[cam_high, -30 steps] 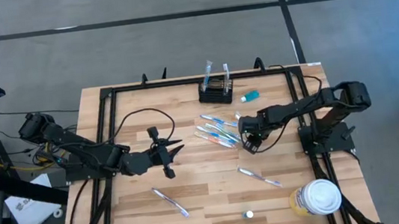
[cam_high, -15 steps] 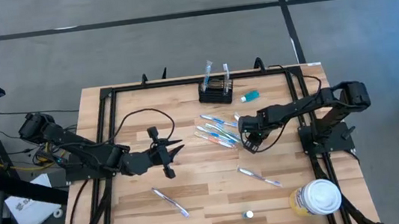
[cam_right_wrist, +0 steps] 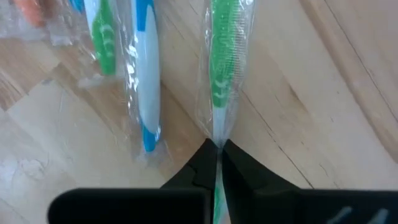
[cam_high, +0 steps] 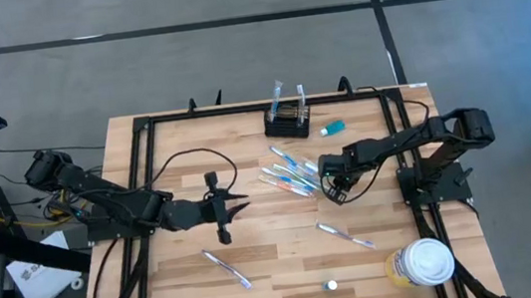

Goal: Pick & Place toothbrushing station
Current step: Put the right green toothbrush into the mesh organizer

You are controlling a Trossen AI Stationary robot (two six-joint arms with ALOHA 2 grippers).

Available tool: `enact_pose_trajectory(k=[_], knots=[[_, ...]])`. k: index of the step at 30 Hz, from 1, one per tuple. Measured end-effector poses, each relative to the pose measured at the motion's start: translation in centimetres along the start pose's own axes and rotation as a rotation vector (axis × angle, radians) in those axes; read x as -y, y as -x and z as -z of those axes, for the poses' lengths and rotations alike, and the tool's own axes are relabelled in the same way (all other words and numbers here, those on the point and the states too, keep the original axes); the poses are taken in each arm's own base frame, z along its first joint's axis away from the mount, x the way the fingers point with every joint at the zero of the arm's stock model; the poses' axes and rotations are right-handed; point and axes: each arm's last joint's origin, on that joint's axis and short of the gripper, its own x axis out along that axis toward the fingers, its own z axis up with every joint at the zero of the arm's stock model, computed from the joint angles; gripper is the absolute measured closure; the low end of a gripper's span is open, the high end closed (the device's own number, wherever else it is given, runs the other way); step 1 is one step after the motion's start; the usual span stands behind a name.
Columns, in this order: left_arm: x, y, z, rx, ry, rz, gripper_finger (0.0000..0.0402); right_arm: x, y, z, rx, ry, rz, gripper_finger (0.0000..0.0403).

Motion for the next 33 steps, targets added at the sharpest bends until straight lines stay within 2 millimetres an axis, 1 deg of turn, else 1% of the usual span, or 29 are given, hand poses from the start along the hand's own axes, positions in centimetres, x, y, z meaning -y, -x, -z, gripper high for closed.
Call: enact_pose_trajectory(k=[3, 6, 10, 15, 22, 26, 33], knots=[[-0.3, -0.3, 0.0, 0.005, 0.010, 0.011, 0.0329, 0.0, 0.8, -0.2, -0.040, 0.010, 0.025, 0.0396], [-0.4, -0.9, 0.0, 0.022, 0.027, 0.038, 0.0329, -0.3, 1.9, -0.8, -0.044, 0.034, 0.035, 0.0400], [-0.2, -2.4, 0.3, 0.045, 0.040, 0.074, 0.0329, -1.0, 3.6, -2.0, -0.007, 0.074, 0.013, 0.0402], [0.1, -4.7, 1.3, 0.036, 0.034, 0.050, 0.0329, -2.1, 5.8, -3.6, 0.066, 0.124, -0.029, 0.0403], [0.8, -7.2, 2.4, 0.060, -0.088, 0.008, 0.0329, -3.3, 8.7, -5.3, 0.171, 0.164, -0.083, 0.0403], [1.6, -8.4, 2.6, 0.044, -0.195, -0.009, 0.0329, -3.6, 10.0, -6.1, 0.218, 0.160, -0.108, 0.0403], [3.1, -9.7, 2.5, -0.072, -0.397, -0.214, 0.0329, -3.9, 11.2, -6.6, 0.257, 0.156, -0.132, 0.0403]])
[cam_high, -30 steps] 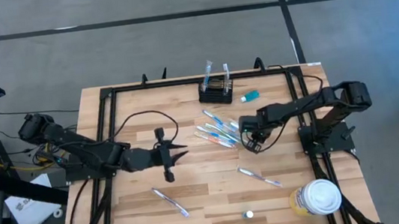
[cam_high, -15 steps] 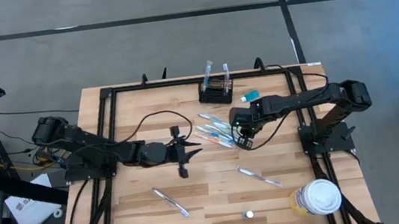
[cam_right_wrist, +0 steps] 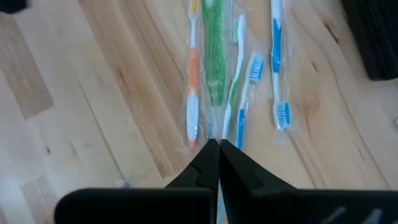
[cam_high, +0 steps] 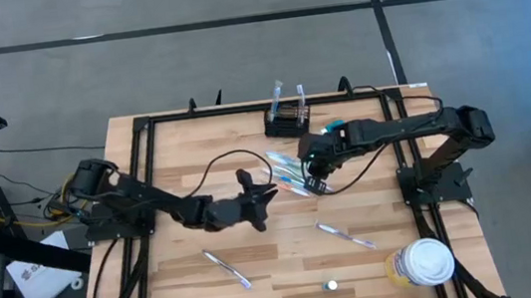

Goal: Pick & Place toothbrushing station
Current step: Put the right green toothbrush into the mesh organizer

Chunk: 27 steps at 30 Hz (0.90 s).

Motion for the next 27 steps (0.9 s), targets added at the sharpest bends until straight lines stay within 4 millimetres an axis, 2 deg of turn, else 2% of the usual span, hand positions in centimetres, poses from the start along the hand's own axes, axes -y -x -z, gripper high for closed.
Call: enact_pose_trajectory(k=[6, 14, 27], knots=[[0.7, -0.9, -1.1, -0.037, -0.151, -0.069, 0.0329, -0.4, 0.1, -0.5, 0.034, -0.003, -0.070, 0.0403], [1.4, -2.2, -1.9, -0.049, -0.342, -0.072, 0.0322, -0.7, 0.2, -0.9, 0.060, 0.004, -0.135, 0.0403], [0.9, -3.1, -1.6, -0.064, -0.444, -0.088, 0.0245, -1.2, 0.3, -1.6, 0.125, 0.011, -0.225, 0.0403]])
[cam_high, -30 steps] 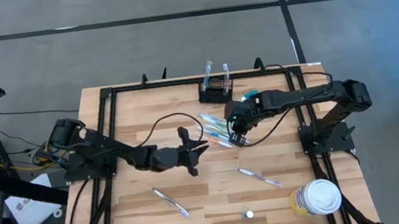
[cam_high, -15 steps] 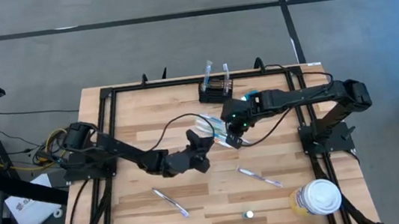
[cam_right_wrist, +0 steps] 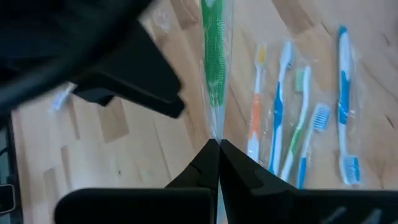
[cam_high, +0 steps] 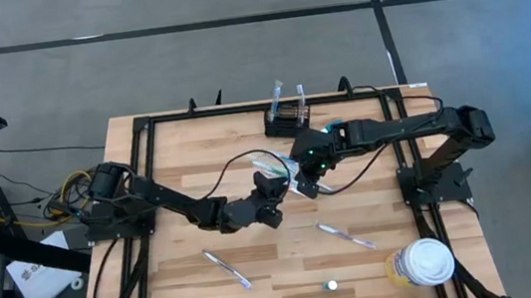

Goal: Pick & Place toothbrushing station
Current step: Put the right green toothbrush into the mesh organizer

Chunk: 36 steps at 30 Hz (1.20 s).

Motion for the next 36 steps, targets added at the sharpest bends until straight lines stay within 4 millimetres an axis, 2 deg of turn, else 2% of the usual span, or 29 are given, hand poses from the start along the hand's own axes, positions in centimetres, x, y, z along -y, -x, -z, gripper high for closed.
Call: enact_pose_trajectory(k=[5, 11, 19, 28, 36], knots=[[-0.3, -0.8, 0.6, -0.008, -0.019, -0.003, 0.0234, -0.1, 0.0, -0.2, 0.022, 0.002, -0.012, 0.0403], [-0.6, -1.4, 1.1, 0.003, -0.010, 0.002, 0.0247, -0.3, 0.0, -0.5, 0.045, 0.005, -0.043, 0.0403], [-0.6, -1.4, 1.2, -0.014, -0.009, -0.006, 0.0290, -0.3, 0.0, -0.5, 0.046, 0.010, -0.043, 0.0403], [-0.4, -1.4, 1.3, -0.017, -0.023, 0.006, 0.0384, -0.3, 0.1, -0.7, 0.058, 0.014, -0.048, 0.0403], [-0.4, -1.4, 1.3, -0.014, -0.021, 0.006, 0.0382, -0.3, 0.1, -0.6, 0.056, 0.023, -0.049, 0.0403]])
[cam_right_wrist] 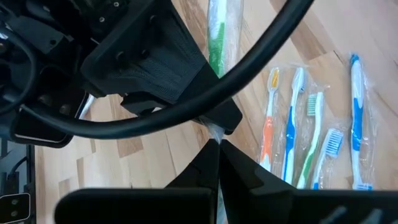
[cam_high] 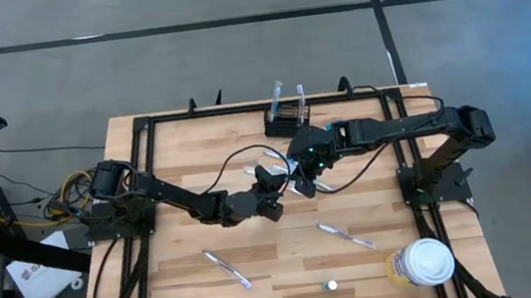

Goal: Pick & Place toothbrushing station
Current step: Put the right green toothbrush into the mesh organizer

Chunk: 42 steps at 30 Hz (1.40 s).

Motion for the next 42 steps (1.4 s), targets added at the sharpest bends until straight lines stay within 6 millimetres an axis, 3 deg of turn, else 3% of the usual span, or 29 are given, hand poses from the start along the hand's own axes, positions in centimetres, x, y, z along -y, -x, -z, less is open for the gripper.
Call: enact_pose_trajectory(k=[6, 19, 42], knots=[[0.2, 0.0, 0.2, -0.015, 0.016, 0.012, 0.0385, -0.1, -0.1, -0.1, 0.003, 0.036, -0.021, 0.0392], [0.1, -0.3, 0.6, -0.053, 0.109, 0.004, 0.0385, -0.9, 1.3, -1.5, 0.041, 0.123, -0.064, 0.0310], [-0.5, -3.1, 3.7, -0.057, 0.518, 0.075, 0.0385, -2.4, 2.1, -1.7, 0.035, 0.205, -0.085, 0.0305]])
